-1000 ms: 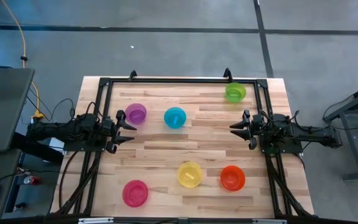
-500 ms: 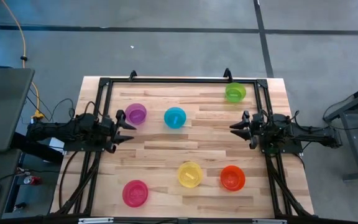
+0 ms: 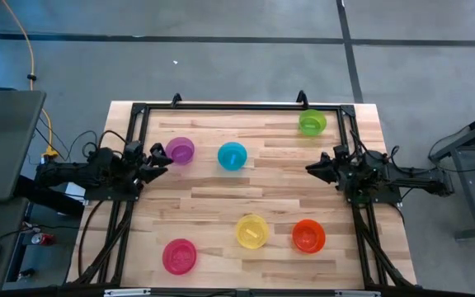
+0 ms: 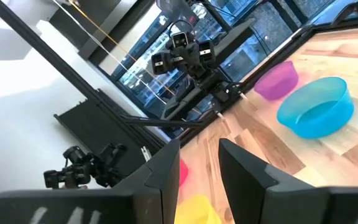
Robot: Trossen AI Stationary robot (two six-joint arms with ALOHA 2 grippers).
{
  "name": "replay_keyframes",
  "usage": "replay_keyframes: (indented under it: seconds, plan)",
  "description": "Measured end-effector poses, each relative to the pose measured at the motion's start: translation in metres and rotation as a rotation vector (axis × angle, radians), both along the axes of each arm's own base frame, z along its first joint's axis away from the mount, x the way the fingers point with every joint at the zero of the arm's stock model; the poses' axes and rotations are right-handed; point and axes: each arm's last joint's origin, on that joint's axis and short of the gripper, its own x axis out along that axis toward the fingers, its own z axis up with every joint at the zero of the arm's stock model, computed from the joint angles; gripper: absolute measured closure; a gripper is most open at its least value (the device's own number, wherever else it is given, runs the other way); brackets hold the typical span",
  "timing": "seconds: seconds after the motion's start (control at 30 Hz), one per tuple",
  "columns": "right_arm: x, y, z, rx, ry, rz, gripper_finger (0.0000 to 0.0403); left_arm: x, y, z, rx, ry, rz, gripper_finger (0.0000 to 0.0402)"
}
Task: Nest bowls inside each other
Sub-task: Stack the green bowl on the blue bowl
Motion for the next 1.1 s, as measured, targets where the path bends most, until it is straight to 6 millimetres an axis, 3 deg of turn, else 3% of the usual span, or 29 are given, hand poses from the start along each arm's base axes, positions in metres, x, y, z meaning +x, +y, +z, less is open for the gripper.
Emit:
replay_keyframes:
  seconds: [0.33,0.67,0.8,1.1]
  plan:
    - [0.0001,-0.0002,-0.0006,0.16,0.01,0.008,0.0302,0.0,0.0003,-0.0002,-0.007,0.001,0.009,0.0217]
    - [0.0,-0.0034,-0.0006,0.163,0.001,-0.103,0.0302,-0.0004,0.0052,-0.001,-0.046,0.006,0.176,0.0217]
    - [-0.0002,-0.0072,-0.0059,0.118,0.05,-0.239,0.0302,-0.001,0.0075,-0.0012,-0.061,0.006,0.257,0.0217]
    - [0.0,-0.0064,-0.0062,0.149,0.052,-0.211,0.0302,0.0005,0.008,-0.0062,-0.106,0.052,0.256,0.0217]
